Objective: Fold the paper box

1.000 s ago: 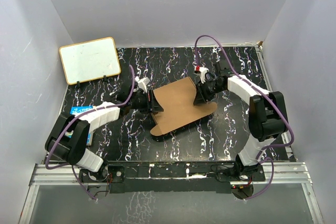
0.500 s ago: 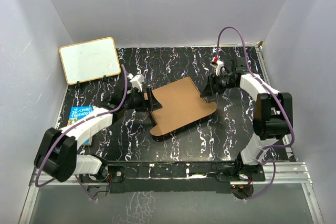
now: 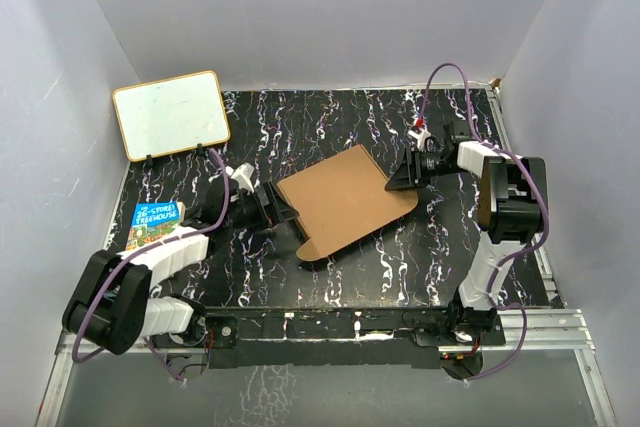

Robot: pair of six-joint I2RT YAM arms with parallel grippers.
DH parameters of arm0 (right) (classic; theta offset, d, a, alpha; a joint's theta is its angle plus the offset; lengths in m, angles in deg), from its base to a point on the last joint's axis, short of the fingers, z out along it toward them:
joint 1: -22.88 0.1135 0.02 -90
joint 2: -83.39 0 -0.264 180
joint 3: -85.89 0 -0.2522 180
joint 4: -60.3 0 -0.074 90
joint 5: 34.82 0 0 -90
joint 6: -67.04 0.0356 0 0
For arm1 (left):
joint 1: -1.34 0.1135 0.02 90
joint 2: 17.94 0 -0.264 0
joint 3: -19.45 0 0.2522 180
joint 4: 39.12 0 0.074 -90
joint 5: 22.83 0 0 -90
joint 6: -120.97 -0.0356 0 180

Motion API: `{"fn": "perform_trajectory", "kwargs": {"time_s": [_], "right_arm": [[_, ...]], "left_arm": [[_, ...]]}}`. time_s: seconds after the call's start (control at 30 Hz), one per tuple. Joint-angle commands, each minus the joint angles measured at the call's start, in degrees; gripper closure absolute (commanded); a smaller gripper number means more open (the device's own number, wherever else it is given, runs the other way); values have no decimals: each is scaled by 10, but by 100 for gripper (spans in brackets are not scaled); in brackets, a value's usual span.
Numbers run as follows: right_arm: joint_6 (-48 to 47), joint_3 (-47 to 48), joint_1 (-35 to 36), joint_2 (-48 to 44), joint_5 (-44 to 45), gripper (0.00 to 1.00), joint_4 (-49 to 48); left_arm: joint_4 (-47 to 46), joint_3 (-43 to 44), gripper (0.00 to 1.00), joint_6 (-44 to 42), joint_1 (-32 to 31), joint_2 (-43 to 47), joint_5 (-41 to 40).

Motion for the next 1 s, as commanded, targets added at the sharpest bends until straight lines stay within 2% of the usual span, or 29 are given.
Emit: {"fn": "perform_trajectory", "kwargs": {"time_s": [0.0,0.07,0.33,0.97], "right_arm": [[23,16,-18,14,-42,56,-36],[25,15,-20,20,-50,60,-36],[39,7,-21,43,-72,69,-41],[58,-12,-50,75,-69,74,-55]], "left_arm": [[-103,-15,9,70,13,-22,47],[-134,-20,9,92,14,-38,61],[-242,-45,5,164,14,-90,84],[-363,-66,3,237,14,-169,48]]}}
